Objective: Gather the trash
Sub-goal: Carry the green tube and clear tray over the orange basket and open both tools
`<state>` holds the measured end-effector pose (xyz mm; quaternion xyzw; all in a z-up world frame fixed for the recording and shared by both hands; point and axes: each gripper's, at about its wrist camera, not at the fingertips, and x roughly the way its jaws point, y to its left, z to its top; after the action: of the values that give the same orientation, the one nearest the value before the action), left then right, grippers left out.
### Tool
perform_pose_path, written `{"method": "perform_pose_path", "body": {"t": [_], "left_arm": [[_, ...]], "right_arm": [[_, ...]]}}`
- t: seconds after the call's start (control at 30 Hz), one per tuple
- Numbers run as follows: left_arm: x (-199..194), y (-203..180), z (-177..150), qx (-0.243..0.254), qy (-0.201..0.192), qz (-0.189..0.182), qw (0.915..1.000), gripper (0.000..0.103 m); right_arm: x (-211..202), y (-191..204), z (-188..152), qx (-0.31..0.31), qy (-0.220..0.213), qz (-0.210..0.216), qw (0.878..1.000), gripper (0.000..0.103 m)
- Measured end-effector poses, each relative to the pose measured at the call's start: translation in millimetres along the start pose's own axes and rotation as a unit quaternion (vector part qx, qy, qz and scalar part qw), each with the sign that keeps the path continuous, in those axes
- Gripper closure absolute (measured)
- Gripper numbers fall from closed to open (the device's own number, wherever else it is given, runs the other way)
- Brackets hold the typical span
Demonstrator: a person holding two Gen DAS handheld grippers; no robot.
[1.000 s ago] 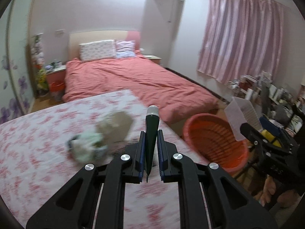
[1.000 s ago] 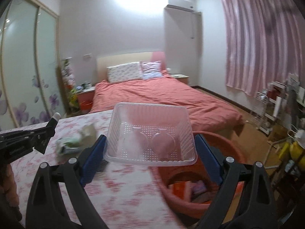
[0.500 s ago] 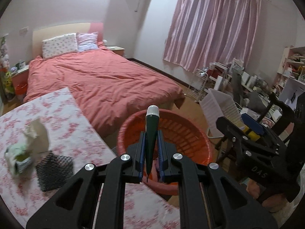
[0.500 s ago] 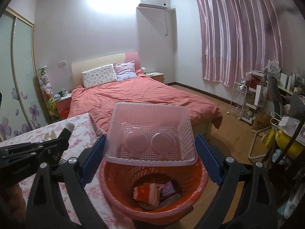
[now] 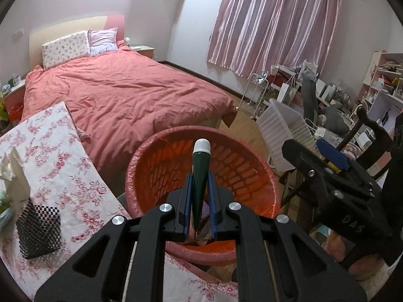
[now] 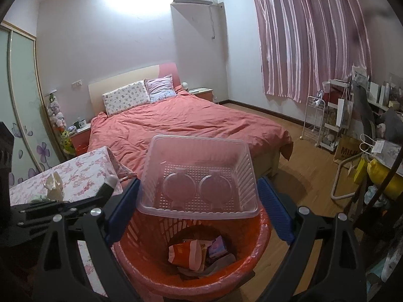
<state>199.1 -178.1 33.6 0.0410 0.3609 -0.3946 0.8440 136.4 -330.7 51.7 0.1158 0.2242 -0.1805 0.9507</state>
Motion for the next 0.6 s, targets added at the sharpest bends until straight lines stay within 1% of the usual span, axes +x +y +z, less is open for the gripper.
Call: {"method": "perform_pose_path", "body": {"t": [0.27,0.43,0.5,0.57,0.6], "left_arm": [[20.0,3.1,-1.5,-0.002,0.022,0.002,0.9998,0.091],[29.3,4.6,-4.5,-0.007,0.039,0.011,0.9991,0.091],[31.1,8.1,-6.3,-0.008,0.045,0.013,0.9989,0.087],[32.0,10.7,-8.4,-0.01,0.049,0.022,0.9985,0.067],[31.9,12.1,-8.7,-0.01,0.049,0.026,0.9984,0.064]], "right_arm": [[14.8,-2.0,2.0,0.009,0.006,0.01,1.0,0.013],[26.1,-6.0,2.6,0.027,0.015,0.024,0.999,0.012],[32.4,-8.1,2.4,0.041,0.021,0.033,0.998,0.011],[39.1,-10.0,1.4,0.052,0.029,0.039,0.997,0.01],[41.3,-11.6,0.7,0.056,0.032,0.04,0.997,0.008]]}}
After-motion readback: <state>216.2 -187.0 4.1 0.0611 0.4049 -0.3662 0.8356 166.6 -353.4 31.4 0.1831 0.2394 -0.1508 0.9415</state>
